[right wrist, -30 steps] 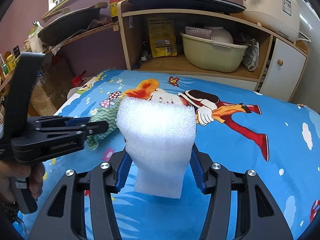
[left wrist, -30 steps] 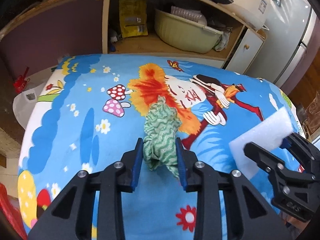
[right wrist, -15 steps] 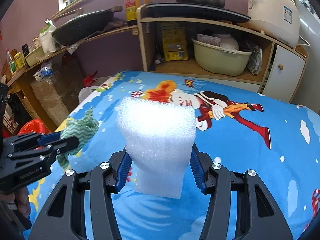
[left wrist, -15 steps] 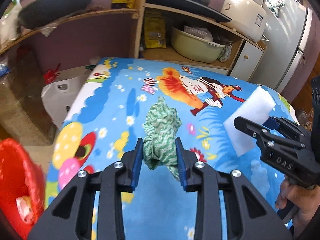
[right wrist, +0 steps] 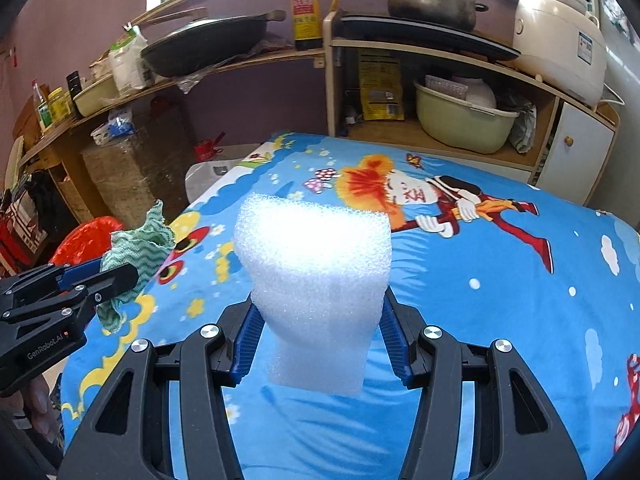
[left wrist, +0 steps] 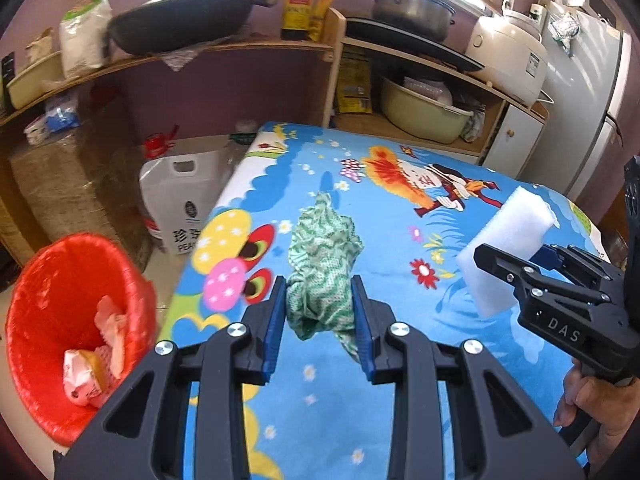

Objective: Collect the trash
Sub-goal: 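Carry the foam block and cloth over the red bin with both tools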

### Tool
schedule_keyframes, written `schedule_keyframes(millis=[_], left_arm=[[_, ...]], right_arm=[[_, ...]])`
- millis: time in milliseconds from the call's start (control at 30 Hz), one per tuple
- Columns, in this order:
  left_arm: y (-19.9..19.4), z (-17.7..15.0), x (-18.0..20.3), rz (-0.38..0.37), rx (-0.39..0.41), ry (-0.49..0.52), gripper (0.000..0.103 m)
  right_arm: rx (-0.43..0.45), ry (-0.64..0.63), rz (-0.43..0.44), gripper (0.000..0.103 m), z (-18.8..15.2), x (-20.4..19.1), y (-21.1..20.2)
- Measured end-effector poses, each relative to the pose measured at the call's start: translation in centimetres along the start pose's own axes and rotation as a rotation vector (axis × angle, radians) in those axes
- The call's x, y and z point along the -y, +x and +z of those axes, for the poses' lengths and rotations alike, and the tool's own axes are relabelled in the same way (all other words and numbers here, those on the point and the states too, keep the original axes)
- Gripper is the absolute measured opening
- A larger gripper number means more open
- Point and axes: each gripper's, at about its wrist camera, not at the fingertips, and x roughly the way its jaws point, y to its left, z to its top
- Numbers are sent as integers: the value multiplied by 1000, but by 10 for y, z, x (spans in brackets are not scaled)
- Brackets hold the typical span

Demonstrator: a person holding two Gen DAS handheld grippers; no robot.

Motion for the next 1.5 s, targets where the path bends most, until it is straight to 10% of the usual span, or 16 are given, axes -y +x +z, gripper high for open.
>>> schedule_keyframes(millis=[1500], left_arm=[[-107,-10,-271,276,98,-285,34]], right_arm=[[-30,-290,322,52,58,-284,45]])
